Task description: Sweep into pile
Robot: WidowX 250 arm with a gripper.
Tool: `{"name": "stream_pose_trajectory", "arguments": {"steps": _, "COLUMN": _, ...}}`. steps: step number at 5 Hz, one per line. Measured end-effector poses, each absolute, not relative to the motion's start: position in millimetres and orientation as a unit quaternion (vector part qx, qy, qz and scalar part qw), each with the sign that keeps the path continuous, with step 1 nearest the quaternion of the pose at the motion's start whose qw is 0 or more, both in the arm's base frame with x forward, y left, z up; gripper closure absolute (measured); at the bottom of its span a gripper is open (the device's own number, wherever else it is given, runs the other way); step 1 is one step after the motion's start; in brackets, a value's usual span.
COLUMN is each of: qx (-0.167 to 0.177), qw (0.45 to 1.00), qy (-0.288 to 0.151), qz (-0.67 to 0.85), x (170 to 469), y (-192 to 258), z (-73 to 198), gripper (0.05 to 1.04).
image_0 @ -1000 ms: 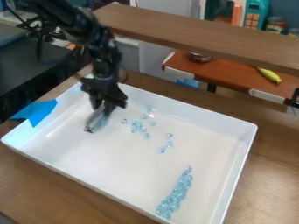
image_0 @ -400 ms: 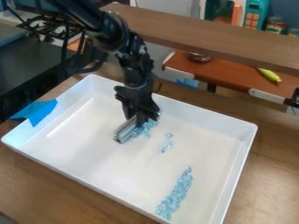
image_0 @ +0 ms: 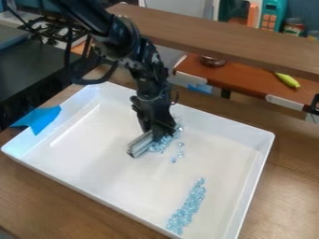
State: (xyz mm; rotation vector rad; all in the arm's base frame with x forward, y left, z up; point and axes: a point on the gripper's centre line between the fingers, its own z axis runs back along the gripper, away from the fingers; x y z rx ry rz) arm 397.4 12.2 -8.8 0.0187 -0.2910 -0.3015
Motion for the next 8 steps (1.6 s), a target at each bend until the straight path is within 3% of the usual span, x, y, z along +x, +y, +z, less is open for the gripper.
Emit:
{"name": "stream_pose_trajectory", "arguments": {"steps": 6, "qx": -0.070, "qw": 0.961, "qy": -0.147, "qz": -0.225, "x": 351, "y": -67, "z": 19, "gripper": 0.722}}
{"name": "stream_pose_trajectory", "arguments": {"steps": 7, "qx": -0.059, "qw": 0.959, "qy": -0.169, "qz": -0.219, "x": 357, "y": -53, "z": 33, "gripper": 0.722}}
{"name": "stream_pose_trajectory", "arguments": {"steps": 8, "qx": -0.038, "qw": 0.968, "qy": -0.180, "qz": -0.173, "x": 364, "y": -4, "z": 39, "gripper": 0.722}}
